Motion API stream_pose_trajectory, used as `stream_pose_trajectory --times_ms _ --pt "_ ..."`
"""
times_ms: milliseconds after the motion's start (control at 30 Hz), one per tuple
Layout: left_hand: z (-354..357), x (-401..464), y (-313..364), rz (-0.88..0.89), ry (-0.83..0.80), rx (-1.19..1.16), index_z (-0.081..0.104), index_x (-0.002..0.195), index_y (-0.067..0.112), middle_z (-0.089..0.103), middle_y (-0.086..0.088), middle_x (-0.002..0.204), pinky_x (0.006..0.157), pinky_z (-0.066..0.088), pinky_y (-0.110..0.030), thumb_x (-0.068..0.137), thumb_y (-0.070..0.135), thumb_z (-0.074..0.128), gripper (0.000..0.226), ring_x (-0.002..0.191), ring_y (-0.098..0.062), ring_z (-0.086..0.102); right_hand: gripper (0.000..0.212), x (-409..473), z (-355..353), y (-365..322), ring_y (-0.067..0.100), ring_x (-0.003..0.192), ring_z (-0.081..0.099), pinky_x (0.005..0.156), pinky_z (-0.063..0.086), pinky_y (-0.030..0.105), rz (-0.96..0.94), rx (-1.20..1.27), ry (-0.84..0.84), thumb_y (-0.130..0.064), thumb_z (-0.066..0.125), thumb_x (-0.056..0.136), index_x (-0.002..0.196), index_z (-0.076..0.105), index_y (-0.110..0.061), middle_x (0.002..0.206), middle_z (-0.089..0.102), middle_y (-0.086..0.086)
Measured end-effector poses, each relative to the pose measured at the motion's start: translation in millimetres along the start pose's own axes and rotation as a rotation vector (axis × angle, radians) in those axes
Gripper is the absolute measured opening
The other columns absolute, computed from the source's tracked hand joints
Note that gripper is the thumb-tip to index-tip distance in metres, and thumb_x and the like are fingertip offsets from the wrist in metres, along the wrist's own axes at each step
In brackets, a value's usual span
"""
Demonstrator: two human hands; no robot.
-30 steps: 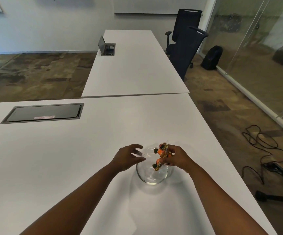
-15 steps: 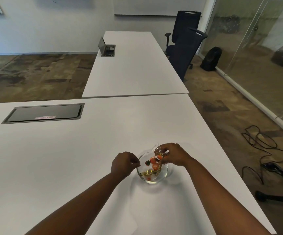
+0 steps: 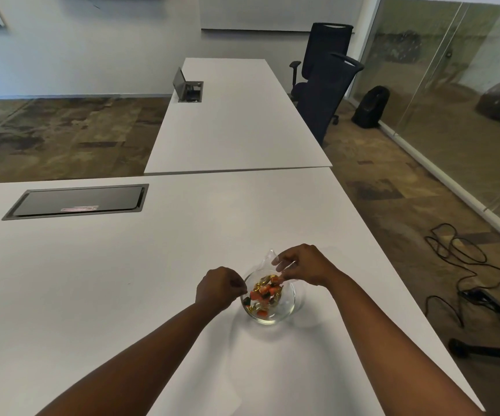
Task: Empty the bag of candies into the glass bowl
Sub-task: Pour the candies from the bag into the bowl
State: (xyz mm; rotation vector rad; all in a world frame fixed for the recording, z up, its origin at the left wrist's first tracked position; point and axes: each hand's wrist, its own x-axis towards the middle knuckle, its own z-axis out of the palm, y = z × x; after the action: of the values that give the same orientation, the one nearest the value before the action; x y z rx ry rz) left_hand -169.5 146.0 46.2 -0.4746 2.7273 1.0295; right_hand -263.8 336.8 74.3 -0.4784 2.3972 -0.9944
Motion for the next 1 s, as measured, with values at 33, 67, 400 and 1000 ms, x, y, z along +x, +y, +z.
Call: stream_pose_trajectory --times_ms 33,67,400,1000 --pt "0 0 0 0.003 0.0 0.001 0.075 0.084 0.017 0.076 -0.003 0.089 0.063 0.049 -0.027 0.077 0.021 0.068 0.011 0.07 -0.016 0.061 0.037 0 0 -2 0.018 0.079 0.068 0.091 0.057 0.044 -0.004 -0.005 0.006 0.0 0.081 0.066 0.102 0.073 -0.01 0.084 0.071 0.003" --pt "-1 0 1 0.003 0.002 0.002 0.075 0.084 0.017 0.076 -0.002 0.09 0.063 0.048 -0.026 0.077 0.022 0.068 0.011 0.071 -0.017 0.062 0.036 0 -1 -3 0.019 0.079 0.069 0.091 0.057 0.044 -0.007 -0.007 0.009 0.0 0.08 0.067 0.101 0.073 -0.01 0.084 0.071 0.003" --pt "-2 4 -2 0.033 0.012 0.009 0.072 0.087 0.023 0.073 0.009 0.093 0.057 0.042 -0.019 0.073 0.034 0.073 0.018 0.075 -0.008 0.06 0.029 0 -8 -19 0.023 0.089 0.073 0.09 0.057 0.042 -0.093 -0.06 0.047 -0.003 0.08 0.068 0.096 0.075 -0.013 0.093 0.077 0.01" --pt "-23 -6 -55 -0.333 0.145 -0.919 0.066 0.079 0.013 0.071 0.008 0.056 0.049 0.05 -0.018 0.086 0.013 0.063 0.008 0.046 -0.005 0.065 0.034 9 5 2 0.017 0.092 0.054 0.083 0.044 0.032 0.229 0.225 0.257 -0.023 0.067 0.085 0.117 0.065 -0.013 0.095 0.062 0.003"
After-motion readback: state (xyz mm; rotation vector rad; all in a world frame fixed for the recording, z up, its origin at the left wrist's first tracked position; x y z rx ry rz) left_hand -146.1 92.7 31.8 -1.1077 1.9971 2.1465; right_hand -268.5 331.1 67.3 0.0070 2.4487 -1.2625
